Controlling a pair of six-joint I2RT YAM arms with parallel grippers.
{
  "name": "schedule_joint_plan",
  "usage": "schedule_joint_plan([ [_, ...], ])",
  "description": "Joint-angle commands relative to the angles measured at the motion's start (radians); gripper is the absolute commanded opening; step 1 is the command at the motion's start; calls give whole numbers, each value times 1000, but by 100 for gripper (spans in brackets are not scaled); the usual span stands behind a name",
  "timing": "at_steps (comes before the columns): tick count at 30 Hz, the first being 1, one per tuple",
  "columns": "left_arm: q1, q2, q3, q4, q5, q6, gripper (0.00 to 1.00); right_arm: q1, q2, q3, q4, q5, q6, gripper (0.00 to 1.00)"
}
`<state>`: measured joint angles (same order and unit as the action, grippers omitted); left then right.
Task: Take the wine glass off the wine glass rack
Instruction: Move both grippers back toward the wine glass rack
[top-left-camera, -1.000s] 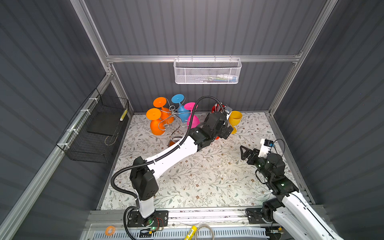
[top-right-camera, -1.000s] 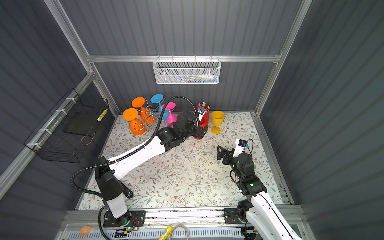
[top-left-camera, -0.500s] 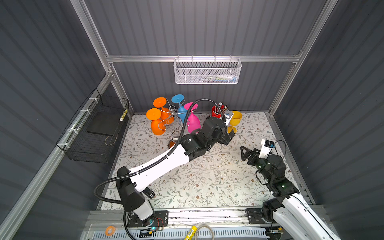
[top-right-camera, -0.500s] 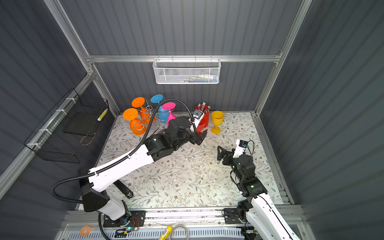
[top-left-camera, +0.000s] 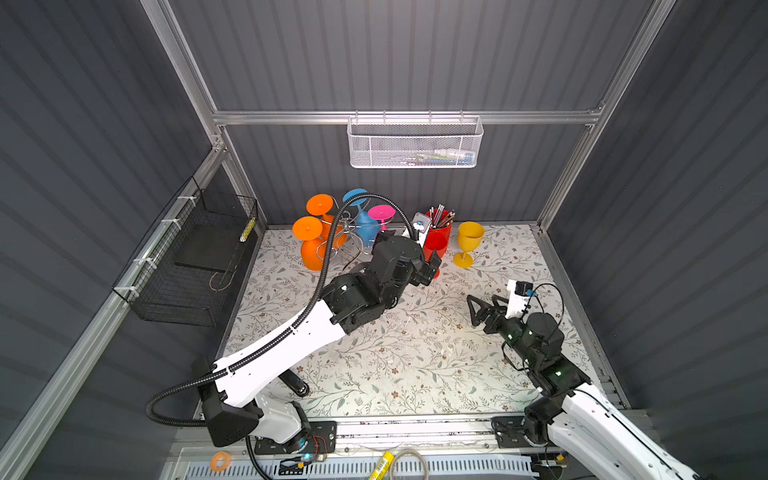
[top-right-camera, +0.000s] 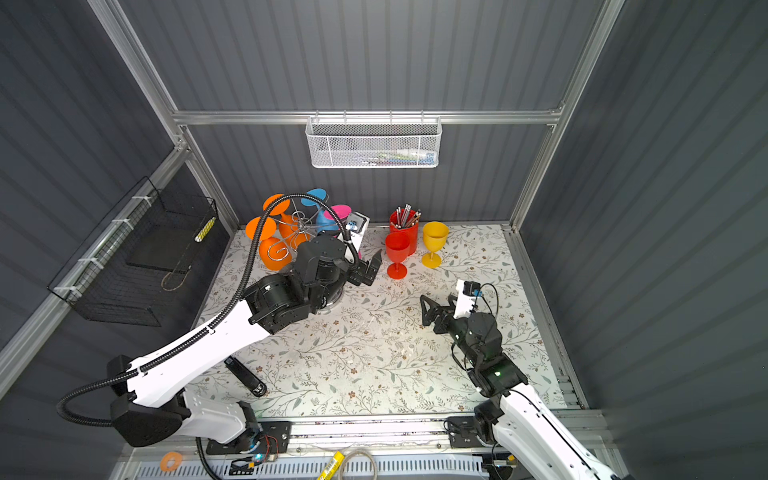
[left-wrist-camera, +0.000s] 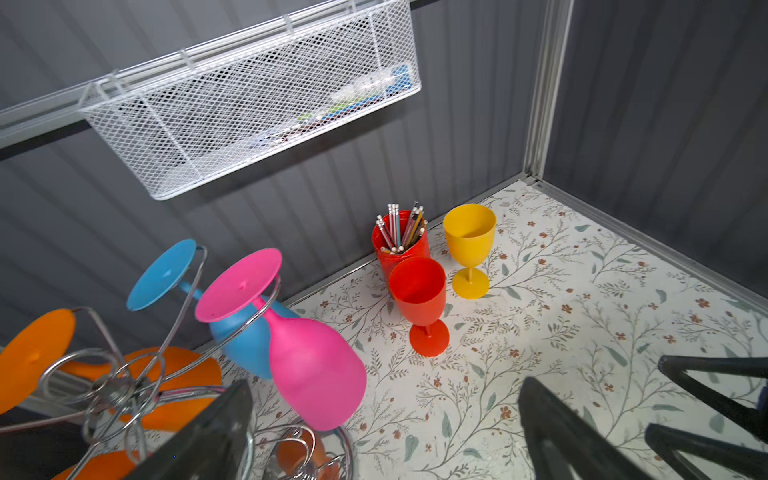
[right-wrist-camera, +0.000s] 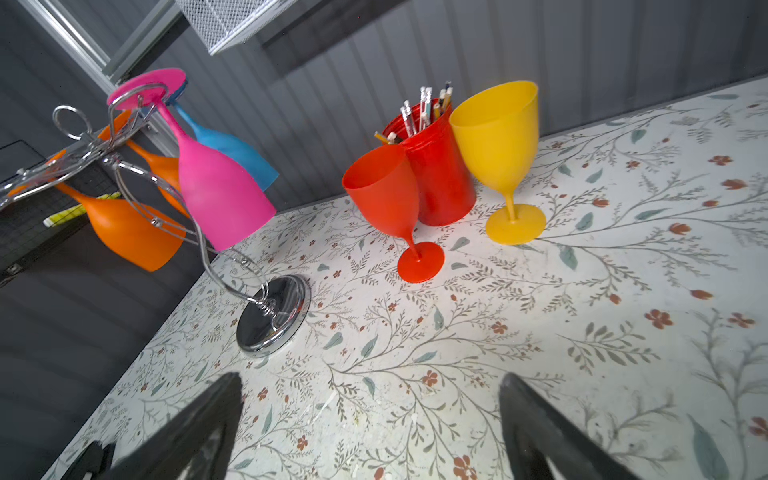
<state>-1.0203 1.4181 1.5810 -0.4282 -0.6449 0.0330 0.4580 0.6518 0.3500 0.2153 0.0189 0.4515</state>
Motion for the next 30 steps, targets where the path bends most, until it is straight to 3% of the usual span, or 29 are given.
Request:
schedule_joint_plan([
  [1, 5, -47, -14, -62, -107, -22, 100, 49, 32, 33, 70, 31, -27, 96],
  [8, 32, -107, -16, -120, -178, 10, 100, 144, 154, 133, 94, 50, -15, 96],
  [14, 235, -173, -10, -167, 8, 5, 100, 175, 297, 281, 81, 7, 47, 96],
  [20, 292, -215, -53, -136, 45, 12, 100, 173, 535, 607, -106, -108, 132, 96],
  [25, 312, -267, -122, -117, 139, 9, 100, 172, 707, 847, -190, -190, 230, 91],
  [30, 313, -430, -335, 65, 140, 77, 100, 163, 862, 1052, -241, -246, 352, 82],
])
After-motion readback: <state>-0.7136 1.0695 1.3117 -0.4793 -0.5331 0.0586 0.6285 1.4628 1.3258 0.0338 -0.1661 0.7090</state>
